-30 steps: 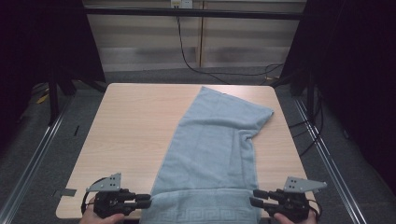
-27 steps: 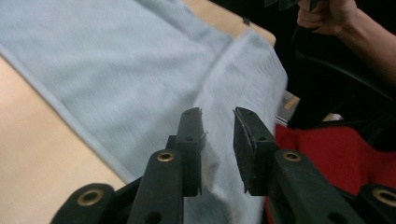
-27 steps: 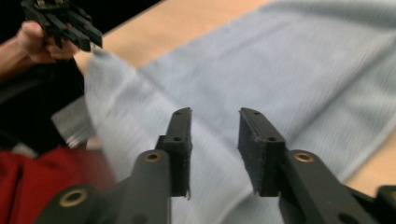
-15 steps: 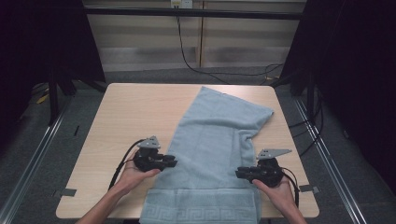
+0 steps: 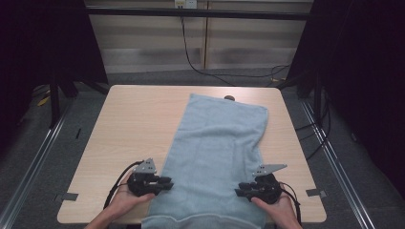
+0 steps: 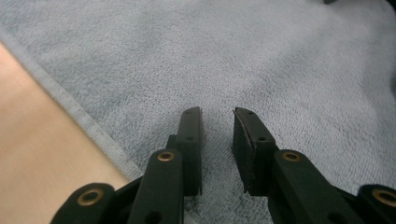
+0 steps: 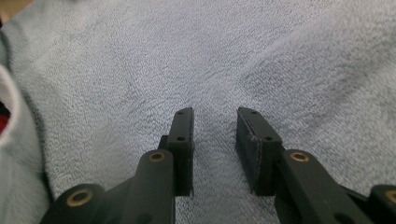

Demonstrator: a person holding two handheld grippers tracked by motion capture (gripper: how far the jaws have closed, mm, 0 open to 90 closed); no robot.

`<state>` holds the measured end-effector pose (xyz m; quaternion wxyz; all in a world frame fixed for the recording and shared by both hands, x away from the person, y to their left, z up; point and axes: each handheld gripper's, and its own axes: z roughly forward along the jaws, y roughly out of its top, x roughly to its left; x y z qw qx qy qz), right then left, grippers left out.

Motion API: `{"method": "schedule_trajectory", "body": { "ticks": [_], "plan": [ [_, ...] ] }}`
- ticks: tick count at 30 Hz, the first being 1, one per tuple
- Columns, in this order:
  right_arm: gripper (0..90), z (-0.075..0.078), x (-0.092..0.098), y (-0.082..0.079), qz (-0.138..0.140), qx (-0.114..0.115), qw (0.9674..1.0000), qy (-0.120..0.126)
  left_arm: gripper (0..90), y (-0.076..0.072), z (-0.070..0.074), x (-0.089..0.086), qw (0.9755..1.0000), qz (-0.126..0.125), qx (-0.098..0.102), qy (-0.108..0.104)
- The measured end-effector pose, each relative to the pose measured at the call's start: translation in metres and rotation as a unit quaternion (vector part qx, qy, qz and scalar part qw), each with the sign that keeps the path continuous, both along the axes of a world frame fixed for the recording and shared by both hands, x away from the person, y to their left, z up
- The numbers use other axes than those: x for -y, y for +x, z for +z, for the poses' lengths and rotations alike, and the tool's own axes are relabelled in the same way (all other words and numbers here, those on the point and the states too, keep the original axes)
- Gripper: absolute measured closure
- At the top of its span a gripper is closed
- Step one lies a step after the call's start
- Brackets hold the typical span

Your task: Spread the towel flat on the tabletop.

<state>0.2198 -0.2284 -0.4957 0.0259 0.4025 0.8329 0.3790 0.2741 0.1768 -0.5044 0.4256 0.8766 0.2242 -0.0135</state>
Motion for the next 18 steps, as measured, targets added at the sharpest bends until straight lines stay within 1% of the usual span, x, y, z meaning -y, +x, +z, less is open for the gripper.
{"method": "schedule_trajectory", "body": {
  "ticks": [1,2,5,7,10,11,12,13,14,15,16,17,18],
  "plan": [
    [67.4,0.0,-0.001,-0.003,0.002,0.001,1.0,-0.001,72.6,-0.004,0.001,-0.002,1.0,0.002,0.001,0.004],
    [66.9,0.0,-0.003,-0.005,0.001,0.0,1.0,0.003,72.6,-0.007,0.001,-0.003,1.0,0.002,0.002,0.003],
    [66.9,0.0,-0.006,-0.008,0.008,-0.001,1.0,0.0,72.6,-0.01,0.001,-0.006,0.9999,0.008,-0.01,-0.001],
    [66.7,0.0,-0.006,-0.008,0.008,-0.003,1.0,0.002,71.8,-0.01,0.001,-0.007,0.9997,0.009,-0.023,-0.004],
    [66.2,0.001,-0.01,-0.013,0.02,-0.004,0.9998,-0.002,71.8,-0.014,0.001,-0.009,0.9996,0.001,-0.026,-0.003],
    [66.1,0.001,-0.01,-0.015,0.022,-0.003,0.9998,0.001,71.9,-0.015,0.002,-0.009,0.9997,-0.002,-0.024,-0.001],
    [65.6,0.001,-0.01,-0.016,0.019,-0.007,0.9998,0.005,71.9,-0.015,0.001,-0.009,0.9997,0.001,-0.024,-0.004],
    [65.2,0.0,-0.008,-0.015,0.02,-0.008,0.9997,0.011,72.5,-0.013,0.001,-0.009,0.9997,0.001,-0.024,-0.002],
    [65.9,0.0,-0.007,-0.014,0.018,-0.012,0.9997,0.015,73.1,-0.011,0.001,-0.008,0.9997,0.006,-0.025,-0.002],
    [67.5,-0.001,-0.007,-0.011,0.016,-0.01,0.9997,0.015,74.1,-0.009,0.001,-0.007,0.9997,0.008,-0.025,-0.005],
    [69.1,-0.001,-0.006,-0.008,0.014,-0.01,0.9997,0.017,74.7,-0.006,0.0,-0.005,0.9998,0.011,-0.016,-0.003],
    [71.5,-0.002,-0.006,-0.004,0.01,-0.003,0.9999,0.013,76.9,-0.003,0.0,-0.004,0.9999,0.012,-0.012,-0.002],
    [71.6,-0.003,-0.007,-0.001,0.01,0.002,0.9999,0.012,78.1,0.0,0.0,-0.002,0.9999,0.015,-0.004,0.002]
  ]
}}
